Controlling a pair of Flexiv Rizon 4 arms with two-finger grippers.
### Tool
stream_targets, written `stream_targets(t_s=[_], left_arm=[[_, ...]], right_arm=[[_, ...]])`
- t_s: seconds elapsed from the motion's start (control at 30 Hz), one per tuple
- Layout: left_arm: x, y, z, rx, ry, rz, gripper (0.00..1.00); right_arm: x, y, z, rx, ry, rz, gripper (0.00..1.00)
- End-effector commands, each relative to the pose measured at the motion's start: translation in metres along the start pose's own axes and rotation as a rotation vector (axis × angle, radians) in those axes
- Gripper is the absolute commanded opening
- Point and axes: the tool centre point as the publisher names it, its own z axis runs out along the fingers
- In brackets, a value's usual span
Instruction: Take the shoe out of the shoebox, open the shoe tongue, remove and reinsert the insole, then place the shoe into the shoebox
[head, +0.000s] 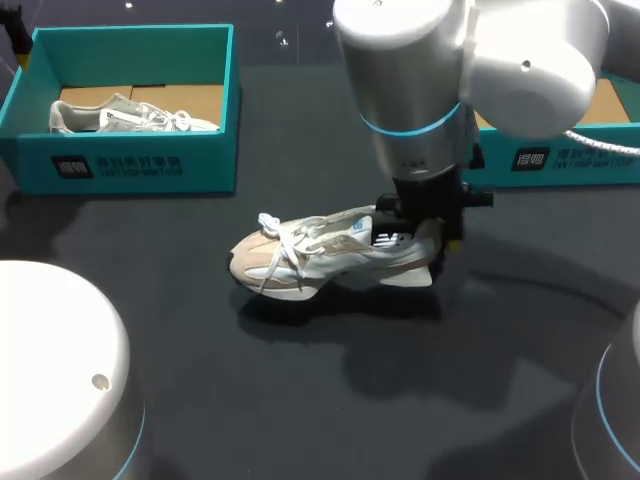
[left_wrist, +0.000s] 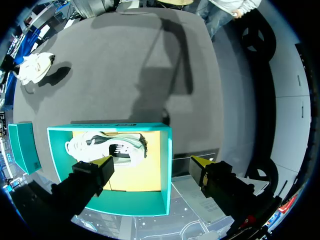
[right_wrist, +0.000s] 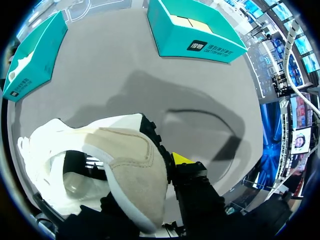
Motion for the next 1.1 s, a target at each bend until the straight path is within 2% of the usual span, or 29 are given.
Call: stream_targets(t_s=[0.03,0.23,0.67,1.1], left_arm=[[0.0,0.0,0.0,0.001,0.001,0.001,1.0],[0.0,0.0,0.0,0.001,0.001,0.001,1.0],[0.0,0.0,0.0,0.001,0.001,0.001,1.0],[0.0,0.0,0.0,0.001,0.001,0.001,1.0]], right_arm=[[0.005,-0.006,0.019,0.004,0.02,-0.001,0.0],[0.01,-0.015,0.035,0.006,0.029,-0.018,0.0],[0.016,-0.02,0.061,0.027,0.046,-0.056,0.0],[0.02,-0.023,0.077,0.035,0.055,-0.056,0.0]])
